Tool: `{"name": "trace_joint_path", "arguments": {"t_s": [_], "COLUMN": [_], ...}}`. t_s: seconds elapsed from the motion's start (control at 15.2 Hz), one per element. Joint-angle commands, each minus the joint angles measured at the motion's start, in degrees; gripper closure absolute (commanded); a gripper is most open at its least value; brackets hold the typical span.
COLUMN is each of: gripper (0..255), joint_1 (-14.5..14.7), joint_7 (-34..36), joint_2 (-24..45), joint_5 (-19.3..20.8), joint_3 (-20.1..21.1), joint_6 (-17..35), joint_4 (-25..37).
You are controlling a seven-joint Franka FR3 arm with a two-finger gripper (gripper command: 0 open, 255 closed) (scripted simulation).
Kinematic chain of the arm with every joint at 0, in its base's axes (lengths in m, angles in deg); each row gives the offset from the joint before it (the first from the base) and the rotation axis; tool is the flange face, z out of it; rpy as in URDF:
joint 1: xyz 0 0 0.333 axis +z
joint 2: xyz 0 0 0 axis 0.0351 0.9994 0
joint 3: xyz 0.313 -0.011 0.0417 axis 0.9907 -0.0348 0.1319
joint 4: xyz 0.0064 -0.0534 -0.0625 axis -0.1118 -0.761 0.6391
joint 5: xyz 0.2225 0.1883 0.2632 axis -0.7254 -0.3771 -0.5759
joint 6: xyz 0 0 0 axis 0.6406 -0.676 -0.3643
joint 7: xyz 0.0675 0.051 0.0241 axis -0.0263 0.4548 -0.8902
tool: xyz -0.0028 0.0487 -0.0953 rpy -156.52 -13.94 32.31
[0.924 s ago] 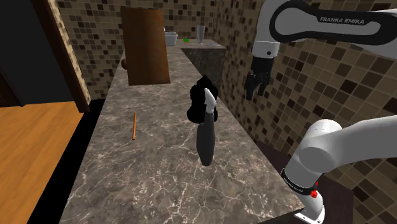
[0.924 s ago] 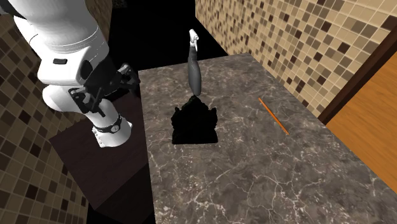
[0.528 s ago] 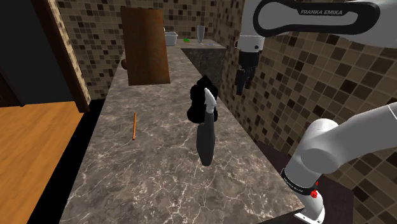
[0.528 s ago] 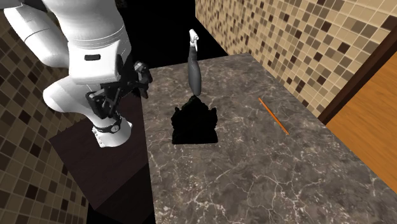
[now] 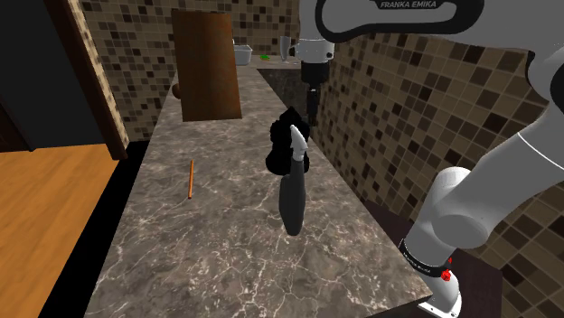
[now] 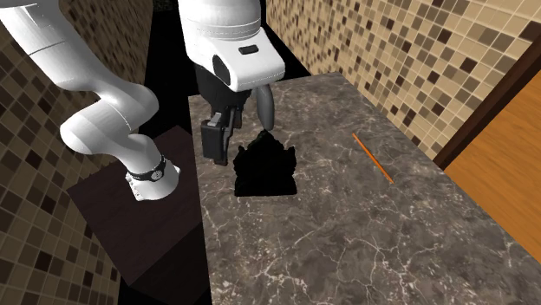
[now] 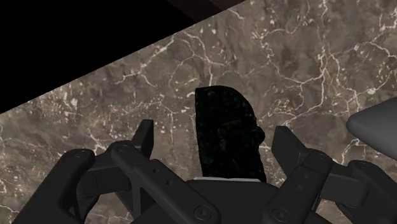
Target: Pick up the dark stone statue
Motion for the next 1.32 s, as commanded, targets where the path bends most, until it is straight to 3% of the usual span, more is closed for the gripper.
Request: {"name": "trace_joint_path", "arguments": {"t_s": [0.0,0.59,0.66,1.25], "gripper": [0,0,255,255], "joint_1": [0.81,0.82,0.82,0.83], "joint_7": [-2.17,-1.95,-1.96,-1.95], "joint_2": [1.87,1.21,1.21,1.21], "joint_5": [0.5,0.48,0.48,0.48], "joint_3": [0.49,0.48,0.48,0.48], "joint_6": [-0.05,5.77,5.73,5.77], "joint_4": [2.08,-4.4,-4.36,-4.4]}}
